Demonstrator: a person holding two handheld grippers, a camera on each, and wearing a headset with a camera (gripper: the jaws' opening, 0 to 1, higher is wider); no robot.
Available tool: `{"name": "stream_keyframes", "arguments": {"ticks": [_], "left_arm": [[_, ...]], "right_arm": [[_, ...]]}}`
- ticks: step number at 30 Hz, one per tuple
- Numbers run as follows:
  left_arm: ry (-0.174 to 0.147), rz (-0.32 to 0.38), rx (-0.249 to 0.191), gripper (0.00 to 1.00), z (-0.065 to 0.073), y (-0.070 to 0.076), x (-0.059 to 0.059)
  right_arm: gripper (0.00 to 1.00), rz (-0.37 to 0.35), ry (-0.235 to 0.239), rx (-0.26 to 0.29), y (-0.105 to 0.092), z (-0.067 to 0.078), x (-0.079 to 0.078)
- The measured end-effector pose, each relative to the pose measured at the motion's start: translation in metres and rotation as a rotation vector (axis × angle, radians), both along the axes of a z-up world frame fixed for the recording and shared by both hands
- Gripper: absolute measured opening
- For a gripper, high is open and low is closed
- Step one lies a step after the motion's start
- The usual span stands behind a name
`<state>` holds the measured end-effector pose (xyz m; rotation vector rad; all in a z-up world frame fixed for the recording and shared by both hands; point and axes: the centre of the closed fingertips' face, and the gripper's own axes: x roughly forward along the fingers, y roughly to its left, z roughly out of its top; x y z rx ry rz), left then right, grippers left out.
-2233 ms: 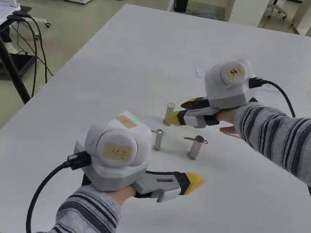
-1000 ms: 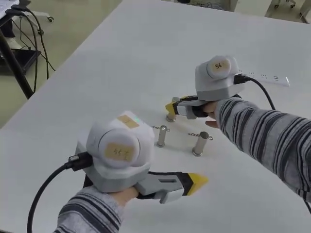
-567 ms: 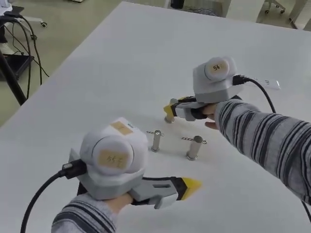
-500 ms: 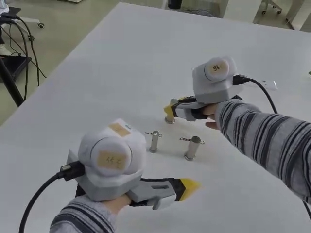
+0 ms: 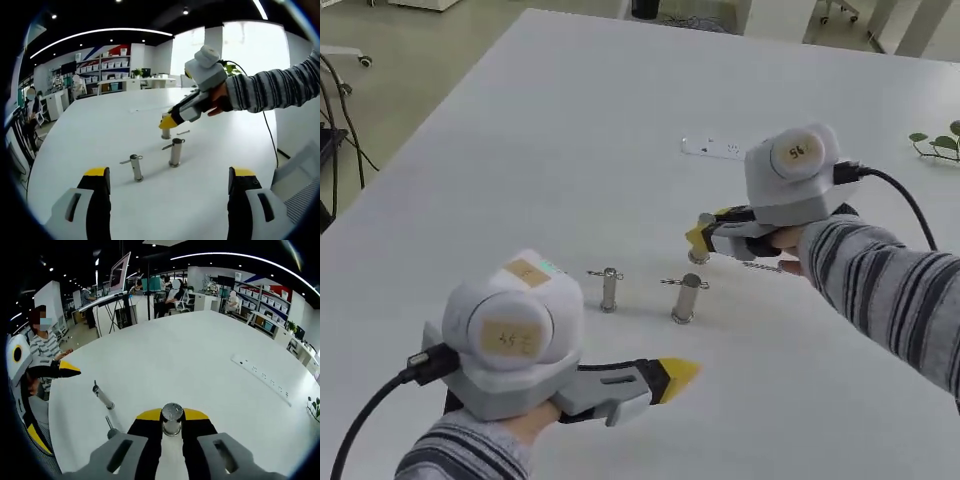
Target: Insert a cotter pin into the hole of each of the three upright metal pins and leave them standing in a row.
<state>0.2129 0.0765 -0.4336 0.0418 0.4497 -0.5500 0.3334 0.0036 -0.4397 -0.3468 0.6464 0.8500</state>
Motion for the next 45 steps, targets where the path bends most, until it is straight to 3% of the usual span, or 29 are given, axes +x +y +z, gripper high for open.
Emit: {"name": "stream_keyframes", "arguments": {"ticks": [8, 15, 19, 22, 25, 27, 32, 37, 42, 45], "left_arm": [[-0.051, 0.033, 0.002, 0.94, 0.011, 0.007, 0.0], [-0.05, 0.062, -0.004, 0.95, 0.015, 0.012, -0.003], [-0.064, 0.116, -0.027, 0.97, 0.019, 0.025, -0.009], [-0.083, 0.146, -0.043, 0.97, 0.023, 0.032, -0.013], [-0.064, 0.155, -0.004, 0.97, 0.02, 0.037, -0.017], [-0.07, 0.159, 0.013, 0.97, 0.021, 0.039, -0.019], [-0.073, 0.163, -0.006, 0.99, 0.024, 0.038, -0.022], [-0.064, 0.163, 0.022, 0.99, 0.018, 0.041, -0.025], [-0.03, 0.159, 0.039, 0.99, 0.008, 0.04, -0.025], [-0.059, 0.149, 0.041, 0.99, 0.013, 0.036, -0.023]], "right_arm": [[0.09, -0.037, -0.005, -0.034, -0.039, -0.003, -0.016], [0.09, -0.05, 0.006, -0.048, -0.061, -0.008, -0.032], [0.09, -0.049, 0.001, -0.054, -0.068, -0.012, -0.043], [0.09, -0.049, 0.011, -0.05, -0.07, -0.015, -0.052], [0.09, -0.045, 0.028, -0.039, -0.068, -0.018, -0.062], [0.09, -0.037, 0.035, -0.046, -0.066, -0.021, -0.069], [0.09, -0.016, 0.034, -0.058, -0.062, -0.024, -0.083], [0.09, -0.004, 0.036, -0.059, -0.059, -0.026, -0.096], [0.09, -0.007, 0.029, -0.051, -0.057, -0.029, -0.102], [0.09, -0.019, 0.034, -0.029, -0.052, -0.029, -0.106]]}}
